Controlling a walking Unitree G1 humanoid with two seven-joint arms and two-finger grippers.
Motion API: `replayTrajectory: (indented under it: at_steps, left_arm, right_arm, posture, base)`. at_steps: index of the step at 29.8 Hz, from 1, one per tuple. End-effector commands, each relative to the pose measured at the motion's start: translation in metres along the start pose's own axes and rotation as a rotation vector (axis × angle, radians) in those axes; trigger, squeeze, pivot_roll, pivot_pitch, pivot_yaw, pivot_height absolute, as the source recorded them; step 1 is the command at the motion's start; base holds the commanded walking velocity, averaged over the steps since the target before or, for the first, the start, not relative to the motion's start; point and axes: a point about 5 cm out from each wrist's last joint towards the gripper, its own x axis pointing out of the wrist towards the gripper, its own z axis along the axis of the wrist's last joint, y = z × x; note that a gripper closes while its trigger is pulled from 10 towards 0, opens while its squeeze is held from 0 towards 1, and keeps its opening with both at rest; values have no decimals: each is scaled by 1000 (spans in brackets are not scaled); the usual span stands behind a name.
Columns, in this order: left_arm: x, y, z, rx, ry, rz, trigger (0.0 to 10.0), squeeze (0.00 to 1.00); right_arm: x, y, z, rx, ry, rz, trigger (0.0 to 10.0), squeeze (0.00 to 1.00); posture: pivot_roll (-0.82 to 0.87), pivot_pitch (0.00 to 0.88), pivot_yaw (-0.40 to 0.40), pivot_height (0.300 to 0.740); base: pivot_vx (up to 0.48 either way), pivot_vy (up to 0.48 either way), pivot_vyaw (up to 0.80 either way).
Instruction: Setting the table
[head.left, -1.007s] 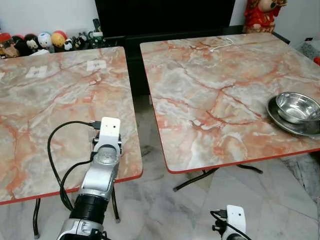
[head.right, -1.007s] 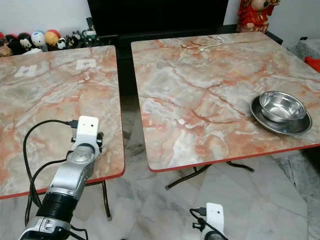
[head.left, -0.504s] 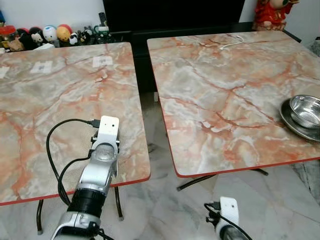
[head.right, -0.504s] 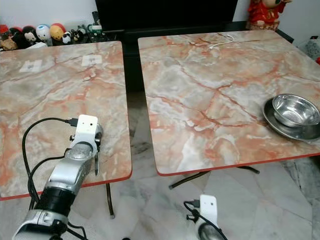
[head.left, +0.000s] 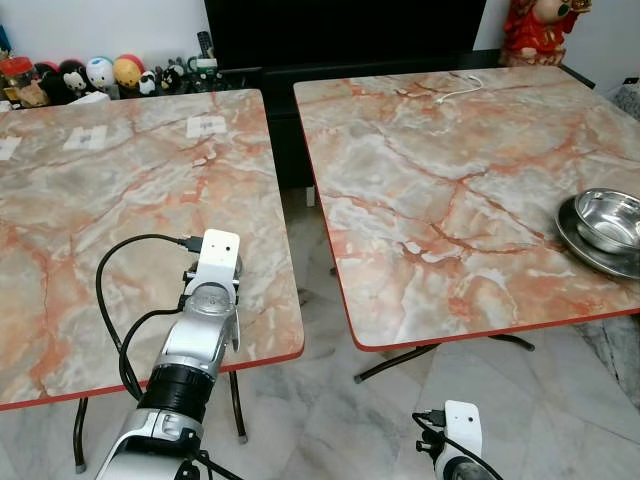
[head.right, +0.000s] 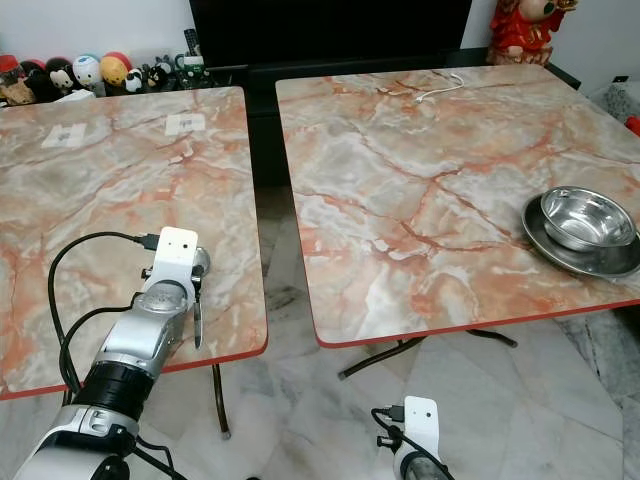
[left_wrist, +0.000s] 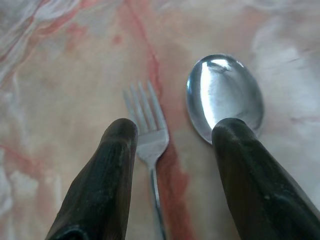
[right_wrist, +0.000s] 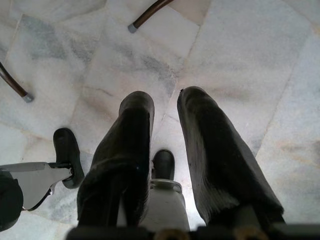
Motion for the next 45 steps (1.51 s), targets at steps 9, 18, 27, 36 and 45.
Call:
replayTrajectory:
  at_steps: [9,18,27,36,45]
  left_arm:
    - [5,14,0,37,-5,108,10000,0]
    - [2,9,9,-18,-43,71,10000,0]
    - [-3,10,15,-16,-60,63,10000,0]
    - [-10,4,8,-42,-31,14,10000,0]
    - [-20,-4,8,-86,2,-50,10000,0]
  right_arm:
    - [0,1,-2,1,11,6,10000,0]
    - [0,1,-2,3,10,4,10000,0]
    - [0,0,-3,6,12,2,10000,0]
    - [0,0,-3,6,13,1,10000,0]
    - [0,0,-3,6,12,3,10000,0]
  posture:
    - [62,69,-20,740]
    - [60,69,-16,740]
    - [59,71,-14,740]
    - [63,67,-16,740]
    - [65,68,-14,740]
  base:
    - [0,0,0]
    - [0,0,0]
    - [0,0,0]
    - [0,0,0]
    - [0,0,0]
